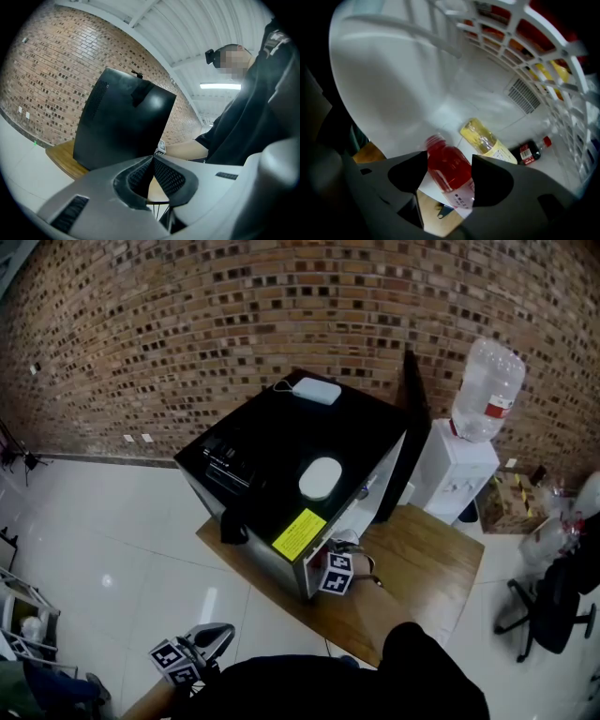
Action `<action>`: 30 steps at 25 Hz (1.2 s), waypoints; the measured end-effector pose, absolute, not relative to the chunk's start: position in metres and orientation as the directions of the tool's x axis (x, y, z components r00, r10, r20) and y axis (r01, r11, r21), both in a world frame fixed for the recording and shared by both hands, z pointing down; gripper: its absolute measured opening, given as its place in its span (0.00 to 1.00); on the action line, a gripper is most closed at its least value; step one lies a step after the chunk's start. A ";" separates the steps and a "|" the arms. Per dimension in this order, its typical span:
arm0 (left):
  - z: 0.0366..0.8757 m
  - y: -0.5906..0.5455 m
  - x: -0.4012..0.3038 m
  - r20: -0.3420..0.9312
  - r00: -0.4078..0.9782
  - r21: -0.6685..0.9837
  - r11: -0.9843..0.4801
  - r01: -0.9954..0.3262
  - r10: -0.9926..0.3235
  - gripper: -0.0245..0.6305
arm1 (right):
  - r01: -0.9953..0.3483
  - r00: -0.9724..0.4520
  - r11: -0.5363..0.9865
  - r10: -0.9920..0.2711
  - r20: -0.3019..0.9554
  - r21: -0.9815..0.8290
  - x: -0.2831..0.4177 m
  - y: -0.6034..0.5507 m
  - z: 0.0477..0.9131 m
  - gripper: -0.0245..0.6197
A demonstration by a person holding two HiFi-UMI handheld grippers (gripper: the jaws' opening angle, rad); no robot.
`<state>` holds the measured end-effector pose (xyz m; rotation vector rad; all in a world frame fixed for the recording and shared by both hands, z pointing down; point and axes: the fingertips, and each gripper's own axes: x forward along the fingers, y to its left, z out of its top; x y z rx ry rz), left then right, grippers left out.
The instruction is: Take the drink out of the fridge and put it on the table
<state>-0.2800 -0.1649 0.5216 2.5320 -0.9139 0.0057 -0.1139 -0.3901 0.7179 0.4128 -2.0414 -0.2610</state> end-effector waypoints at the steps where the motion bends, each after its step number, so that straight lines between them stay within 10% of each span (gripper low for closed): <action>1: 0.523 -0.165 -0.279 0.153 0.782 0.408 -0.682 -0.607 -0.604 0.03 | -0.237 -0.463 0.920 -0.390 0.796 0.312 -0.115 -0.392 0.714 0.46; 30: 0.529 -0.167 -0.276 0.168 0.775 0.413 -0.670 -0.616 -0.609 0.03 | -0.140 -0.376 0.948 -0.317 0.871 0.285 -0.115 -0.387 0.719 0.48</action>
